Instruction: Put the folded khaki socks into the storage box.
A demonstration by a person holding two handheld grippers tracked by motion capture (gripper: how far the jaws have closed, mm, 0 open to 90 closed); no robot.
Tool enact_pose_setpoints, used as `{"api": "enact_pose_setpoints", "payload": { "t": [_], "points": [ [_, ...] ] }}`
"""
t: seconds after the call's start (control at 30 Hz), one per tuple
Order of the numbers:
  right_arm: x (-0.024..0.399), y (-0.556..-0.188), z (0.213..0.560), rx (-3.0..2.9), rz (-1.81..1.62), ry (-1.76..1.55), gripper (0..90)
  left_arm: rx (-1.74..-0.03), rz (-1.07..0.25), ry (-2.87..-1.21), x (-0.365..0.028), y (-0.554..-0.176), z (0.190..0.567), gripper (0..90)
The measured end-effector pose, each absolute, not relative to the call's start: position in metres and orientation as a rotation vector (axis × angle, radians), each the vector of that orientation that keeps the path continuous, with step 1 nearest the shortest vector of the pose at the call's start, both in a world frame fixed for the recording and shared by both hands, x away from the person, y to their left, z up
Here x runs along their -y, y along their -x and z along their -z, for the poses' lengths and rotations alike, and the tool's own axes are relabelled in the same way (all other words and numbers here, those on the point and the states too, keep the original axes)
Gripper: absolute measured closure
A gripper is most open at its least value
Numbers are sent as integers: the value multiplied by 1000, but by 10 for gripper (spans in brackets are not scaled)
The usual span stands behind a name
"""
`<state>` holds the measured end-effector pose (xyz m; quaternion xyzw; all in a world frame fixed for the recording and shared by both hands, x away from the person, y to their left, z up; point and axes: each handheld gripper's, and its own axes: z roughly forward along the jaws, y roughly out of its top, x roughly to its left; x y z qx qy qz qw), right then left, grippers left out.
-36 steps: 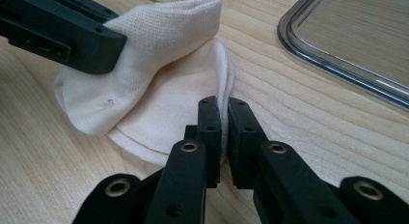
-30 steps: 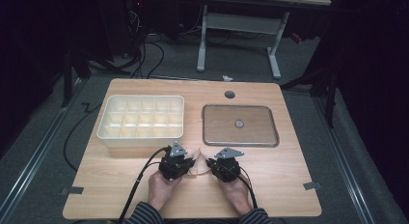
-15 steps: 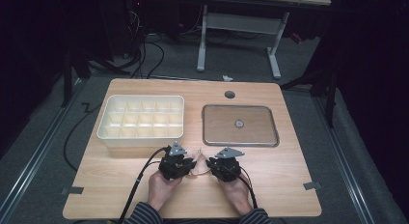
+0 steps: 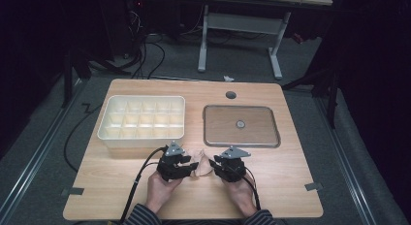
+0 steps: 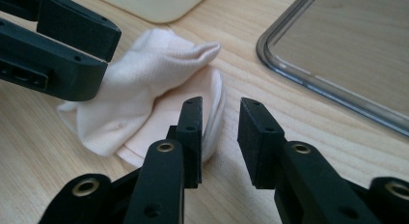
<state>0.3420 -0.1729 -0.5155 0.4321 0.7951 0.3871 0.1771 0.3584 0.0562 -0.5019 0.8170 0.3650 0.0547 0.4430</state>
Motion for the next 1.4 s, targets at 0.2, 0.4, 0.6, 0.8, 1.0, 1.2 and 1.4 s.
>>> {"api": "enact_pose_setpoints", "payload": {
  "t": [0.2, 0.4, 0.6, 0.8, 1.0, 1.2, 1.4],
  "points": [
    [172, -339, 502, -2241, -1122, -1182, 701, -927, -143, -2006, -64, -357, 498, 534],
    [167, -337, 495, -2264, -1128, -1133, 671, -995, -147, -2000, -80, -362, 500, 488],
    [156, -337, 487, -2276, -1135, -1093, 649, -1069, -181, -2041, -83, -365, 511, 437],
    [141, -340, 480, -2310, -1117, -1040, 634, -1097, -202, -2049, -80, -364, 520, 409],
    [127, -343, 480, -2344, -1088, -1014, 619, -1105, -222, -2054, -79, -364, 523, 397],
    [115, -350, 484, -2360, -1046, -1020, 572, -1098, -237, -2073, -75, -364, 526, 393],
    [112, -355, 491, -2371, -971, -1027, 544, -1092, -260, -2082, -73, -363, 526, 389]
  ]
}}
